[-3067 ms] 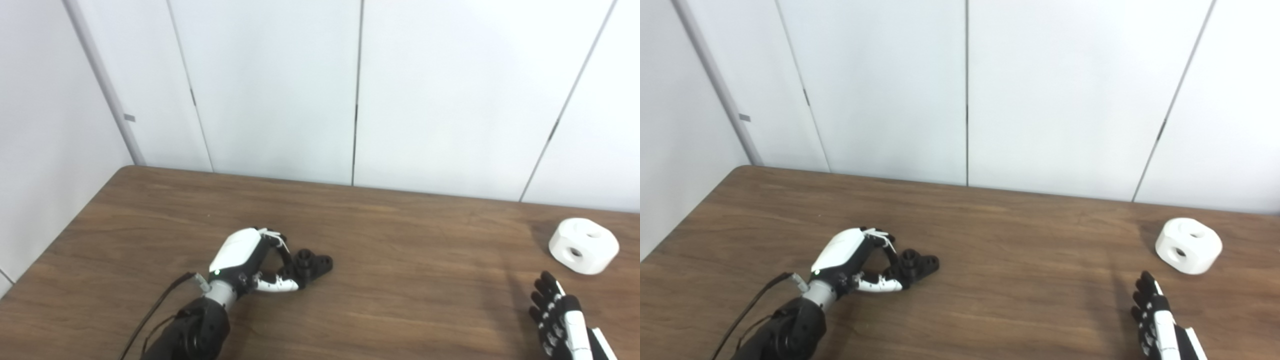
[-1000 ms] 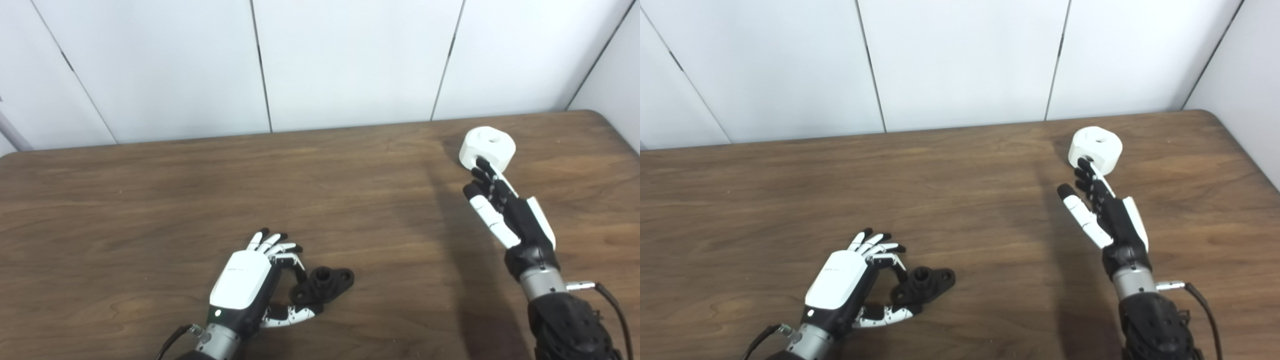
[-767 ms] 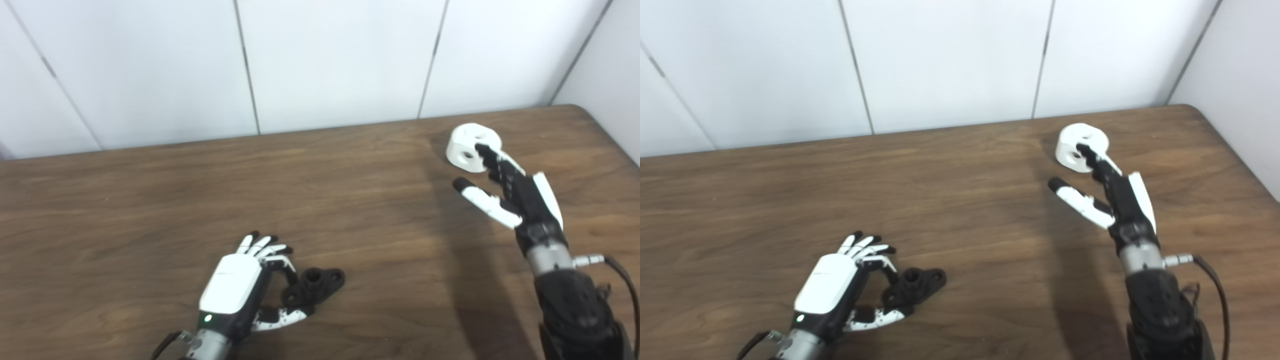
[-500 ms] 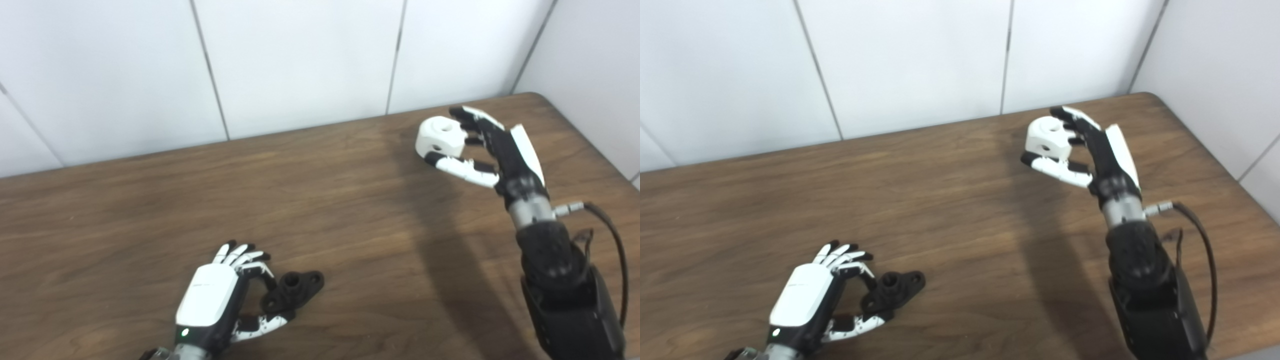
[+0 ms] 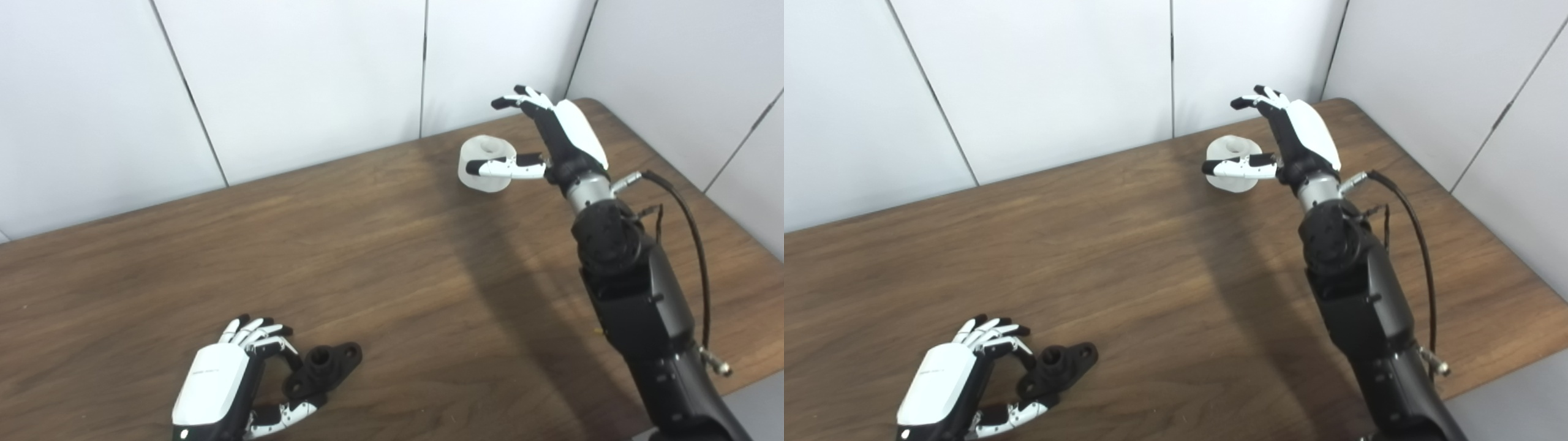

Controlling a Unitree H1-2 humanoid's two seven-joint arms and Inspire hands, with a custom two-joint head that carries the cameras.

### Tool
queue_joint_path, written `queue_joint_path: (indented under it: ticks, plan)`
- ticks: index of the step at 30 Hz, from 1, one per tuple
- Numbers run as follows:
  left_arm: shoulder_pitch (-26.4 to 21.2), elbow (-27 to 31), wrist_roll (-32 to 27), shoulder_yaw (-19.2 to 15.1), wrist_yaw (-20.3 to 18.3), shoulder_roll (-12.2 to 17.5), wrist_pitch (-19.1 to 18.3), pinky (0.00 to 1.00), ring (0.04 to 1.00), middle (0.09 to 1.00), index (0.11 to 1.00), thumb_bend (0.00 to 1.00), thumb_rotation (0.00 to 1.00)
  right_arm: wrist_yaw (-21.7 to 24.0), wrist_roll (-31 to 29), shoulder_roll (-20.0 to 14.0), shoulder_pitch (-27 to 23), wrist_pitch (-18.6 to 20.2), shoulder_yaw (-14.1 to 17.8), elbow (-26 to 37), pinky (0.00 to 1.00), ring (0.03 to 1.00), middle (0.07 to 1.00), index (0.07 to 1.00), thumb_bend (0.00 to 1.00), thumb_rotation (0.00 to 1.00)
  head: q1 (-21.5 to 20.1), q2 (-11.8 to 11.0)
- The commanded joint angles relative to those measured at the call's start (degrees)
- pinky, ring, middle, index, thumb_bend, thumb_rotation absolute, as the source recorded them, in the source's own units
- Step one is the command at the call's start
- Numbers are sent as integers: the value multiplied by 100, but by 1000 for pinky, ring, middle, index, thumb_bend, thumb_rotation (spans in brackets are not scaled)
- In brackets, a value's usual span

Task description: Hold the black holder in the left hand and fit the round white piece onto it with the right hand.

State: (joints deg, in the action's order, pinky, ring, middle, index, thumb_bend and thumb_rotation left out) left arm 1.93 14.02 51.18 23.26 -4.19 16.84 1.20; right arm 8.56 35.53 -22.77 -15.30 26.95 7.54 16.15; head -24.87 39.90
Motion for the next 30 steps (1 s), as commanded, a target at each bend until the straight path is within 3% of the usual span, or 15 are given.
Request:
queue_joint_path:
  ticks: [1, 6, 16, 21, 30]
  plan:
    - [57, 53, 61, -67, -78, 127, 45, 930, 861, 770, 485, 522, 48, 0, 155, -211, -336, -7, 34, -111, 1000, 996, 964, 780, 845, 346, 1, -4]
    - [80, 66, 24, -116, -109, 94, 54, 929, 857, 769, 485, 522, 47, -19, 253, -435, -583, -20, -91, -748, 1000, 1000, 974, 779, 891, 292, -6, -16]
    - [101, 59, 6, -164, -125, 65, 79, 921, 857, 772, 485, 522, 47, 228, 538, -856, -992, -7, -484, -1614, 1000, 1000, 1000, 866, 979, 327, 37, -38]
    - [110, 60, 3, -178, -118, 54, 87, 919, 860, 770, 485, 522, 47, 376, 695, -836, -1147, -4, -528, -1838, 1000, 1000, 1000, 887, 1000, 375, 37, -38]
    - [121, 17, -11, -222, -110, 29, 137, 924, 863, 772, 485, 522, 47, 134, 846, -651, -1353, -6, -670, -2281, 1000, 1000, 1000, 877, 998, 348, 29, -86]
